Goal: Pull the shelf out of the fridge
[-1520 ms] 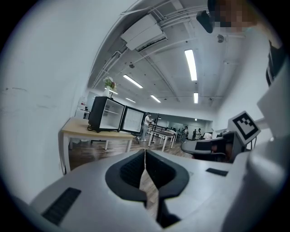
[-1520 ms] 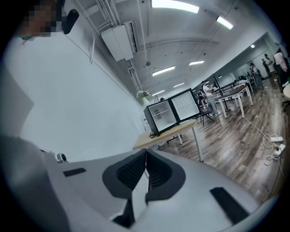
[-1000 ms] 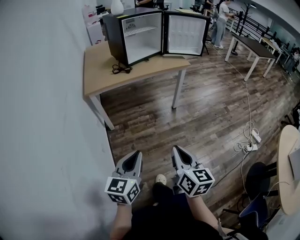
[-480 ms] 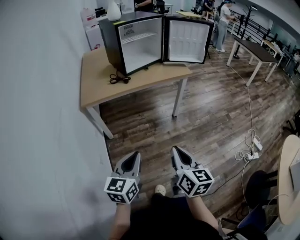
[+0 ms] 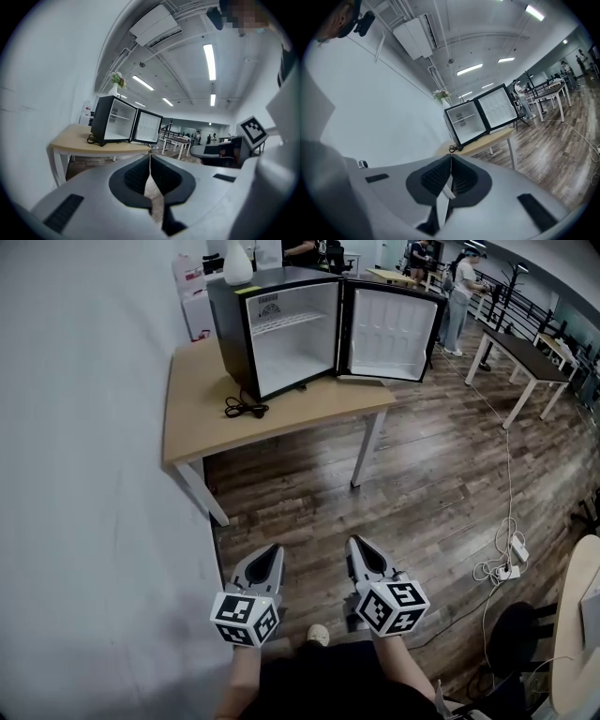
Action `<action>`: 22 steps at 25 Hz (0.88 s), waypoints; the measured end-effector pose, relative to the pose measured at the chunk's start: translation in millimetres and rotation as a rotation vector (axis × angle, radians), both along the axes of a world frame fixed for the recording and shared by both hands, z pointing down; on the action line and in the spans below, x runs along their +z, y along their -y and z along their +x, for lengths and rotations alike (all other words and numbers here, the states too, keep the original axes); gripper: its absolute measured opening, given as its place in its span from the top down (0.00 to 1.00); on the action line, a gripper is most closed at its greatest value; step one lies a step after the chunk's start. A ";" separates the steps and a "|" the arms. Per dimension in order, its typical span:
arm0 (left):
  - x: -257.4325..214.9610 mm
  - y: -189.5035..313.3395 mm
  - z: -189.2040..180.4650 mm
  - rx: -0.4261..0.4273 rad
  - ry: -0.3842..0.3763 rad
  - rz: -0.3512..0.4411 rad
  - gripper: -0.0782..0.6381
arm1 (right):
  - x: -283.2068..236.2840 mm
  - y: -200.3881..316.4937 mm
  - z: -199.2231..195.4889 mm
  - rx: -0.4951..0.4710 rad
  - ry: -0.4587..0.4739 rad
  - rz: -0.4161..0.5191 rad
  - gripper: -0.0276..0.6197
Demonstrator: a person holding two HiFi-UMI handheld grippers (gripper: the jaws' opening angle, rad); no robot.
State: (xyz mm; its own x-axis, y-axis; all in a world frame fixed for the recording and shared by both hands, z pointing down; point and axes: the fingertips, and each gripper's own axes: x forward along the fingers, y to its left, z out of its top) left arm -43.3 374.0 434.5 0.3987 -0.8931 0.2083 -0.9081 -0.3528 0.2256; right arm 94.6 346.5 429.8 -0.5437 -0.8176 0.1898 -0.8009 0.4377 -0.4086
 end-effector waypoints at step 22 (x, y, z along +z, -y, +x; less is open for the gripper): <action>24.3 18.9 -7.2 -0.065 0.008 -0.062 0.88 | 22.8 18.2 -5.9 -0.051 -0.039 -0.051 0.97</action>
State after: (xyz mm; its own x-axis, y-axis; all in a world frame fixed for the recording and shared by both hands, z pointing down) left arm -50.5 355.1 458.7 0.3384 -0.9025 0.2665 -0.9305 -0.2787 0.2378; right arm 88.8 328.4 452.6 -0.5759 -0.7776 0.2523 -0.7938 0.4581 -0.4000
